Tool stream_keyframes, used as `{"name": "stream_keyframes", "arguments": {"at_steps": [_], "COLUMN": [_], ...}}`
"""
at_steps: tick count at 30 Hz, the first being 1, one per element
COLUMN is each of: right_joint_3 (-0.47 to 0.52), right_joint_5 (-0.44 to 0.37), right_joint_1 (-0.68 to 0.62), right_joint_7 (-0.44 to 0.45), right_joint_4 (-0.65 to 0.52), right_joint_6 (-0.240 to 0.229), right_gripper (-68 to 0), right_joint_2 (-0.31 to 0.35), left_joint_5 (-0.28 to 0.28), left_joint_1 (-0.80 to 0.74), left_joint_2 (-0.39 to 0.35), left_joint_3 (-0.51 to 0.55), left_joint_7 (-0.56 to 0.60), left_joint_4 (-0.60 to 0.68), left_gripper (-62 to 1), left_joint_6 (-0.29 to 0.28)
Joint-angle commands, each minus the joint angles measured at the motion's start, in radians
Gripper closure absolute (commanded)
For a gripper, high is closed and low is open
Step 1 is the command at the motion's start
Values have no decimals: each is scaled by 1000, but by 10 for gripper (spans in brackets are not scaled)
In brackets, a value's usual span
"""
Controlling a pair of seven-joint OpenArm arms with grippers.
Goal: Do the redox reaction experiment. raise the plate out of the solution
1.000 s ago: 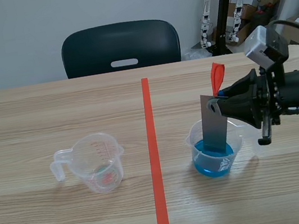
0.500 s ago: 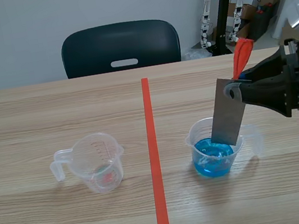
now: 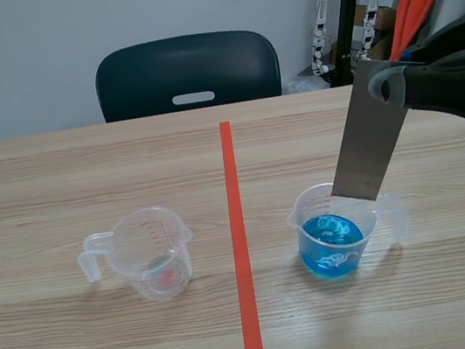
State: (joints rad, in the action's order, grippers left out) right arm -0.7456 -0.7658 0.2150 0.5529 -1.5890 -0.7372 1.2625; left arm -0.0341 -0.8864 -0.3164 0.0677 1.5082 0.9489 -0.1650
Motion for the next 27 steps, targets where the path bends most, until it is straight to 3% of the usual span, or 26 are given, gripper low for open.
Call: {"name": "stream_keyframes", "arguments": {"at_steps": [1,13,20,27], "right_joint_3": [14,59,112,162], "right_joint_5": [-32,-223,-342,-441], "right_joint_1": [13,20,20,20], "right_joint_7": [13,-50,-156,-274], "right_joint_4": [-19,-71,-104,-128], "right_joint_6": [-8,-8,-8,-8], "right_gripper": [-7,-7,-7,-7], "right_joint_2": [32,139,182,195], "left_joint_5": [0,0,-1,-38], "left_joint_1": [-8,7,24,103], "left_joint_2": [-2,-3,-3,-15], "left_joint_3": [2,1,-3,-51], "left_joint_7": [46,46,46,46], "left_joint_4": [14,14,14,14], "left_gripper": [-623,-623,-623,-623], "left_joint_6": [-3,-3,-14,-32]}}
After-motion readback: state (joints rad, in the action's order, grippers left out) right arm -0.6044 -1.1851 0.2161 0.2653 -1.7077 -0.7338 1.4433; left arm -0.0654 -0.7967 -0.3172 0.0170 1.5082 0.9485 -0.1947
